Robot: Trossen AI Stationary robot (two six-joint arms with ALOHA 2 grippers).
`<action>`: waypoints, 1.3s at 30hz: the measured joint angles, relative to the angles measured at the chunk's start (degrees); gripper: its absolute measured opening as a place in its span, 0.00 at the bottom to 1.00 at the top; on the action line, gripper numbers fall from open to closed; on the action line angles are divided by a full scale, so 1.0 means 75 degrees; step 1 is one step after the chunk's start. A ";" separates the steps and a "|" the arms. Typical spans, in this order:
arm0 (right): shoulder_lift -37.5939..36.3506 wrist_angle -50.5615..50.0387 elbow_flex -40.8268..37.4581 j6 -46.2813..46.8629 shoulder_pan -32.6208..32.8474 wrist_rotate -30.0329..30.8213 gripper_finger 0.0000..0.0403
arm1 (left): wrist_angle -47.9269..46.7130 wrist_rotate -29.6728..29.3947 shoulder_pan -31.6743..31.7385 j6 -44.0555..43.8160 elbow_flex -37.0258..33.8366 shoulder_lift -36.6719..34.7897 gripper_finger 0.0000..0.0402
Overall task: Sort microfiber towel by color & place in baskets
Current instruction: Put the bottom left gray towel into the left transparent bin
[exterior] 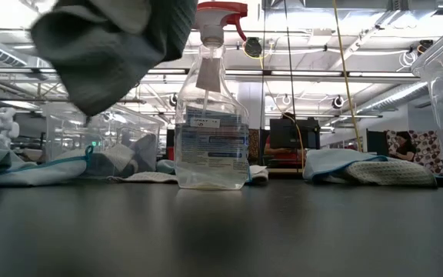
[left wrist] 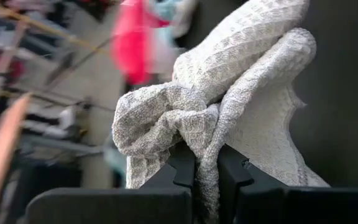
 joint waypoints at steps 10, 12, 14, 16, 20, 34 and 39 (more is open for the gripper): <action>0.0131 -0.0004 0.0000 -0.0036 0.0000 0.0012 0.78 | -0.0154 -0.1291 0.1128 0.0427 0.0003 -0.0980 0.06; 0.0131 -0.0006 0.0000 -0.0012 -0.0003 0.0016 0.78 | -0.0154 -0.1372 0.1400 0.0539 0.0003 -0.1181 0.06; 0.0131 -0.0005 0.0000 -0.0005 -0.0001 0.0020 0.78 | -0.0156 -0.1429 0.1666 0.0619 0.0003 -0.1344 0.06; 0.0131 -0.0006 0.0000 0.0042 0.0000 0.0019 0.78 | -0.0156 -0.1462 0.1901 0.0626 0.0003 -0.1503 0.06; 0.0131 -0.0004 0.0000 0.0114 0.0000 0.0020 0.78 | -0.0150 -0.1554 0.2376 0.0811 0.0012 -0.1773 0.06; 0.0131 0.0023 0.0000 0.0345 -0.0003 0.0232 0.78 | 0.0743 -0.1613 0.3581 0.1846 0.0012 -0.2019 0.06; 0.0134 0.0045 0.0000 0.0344 -0.0003 0.0265 0.78 | 0.1258 -0.1610 0.4100 0.2368 0.0012 -0.2019 0.06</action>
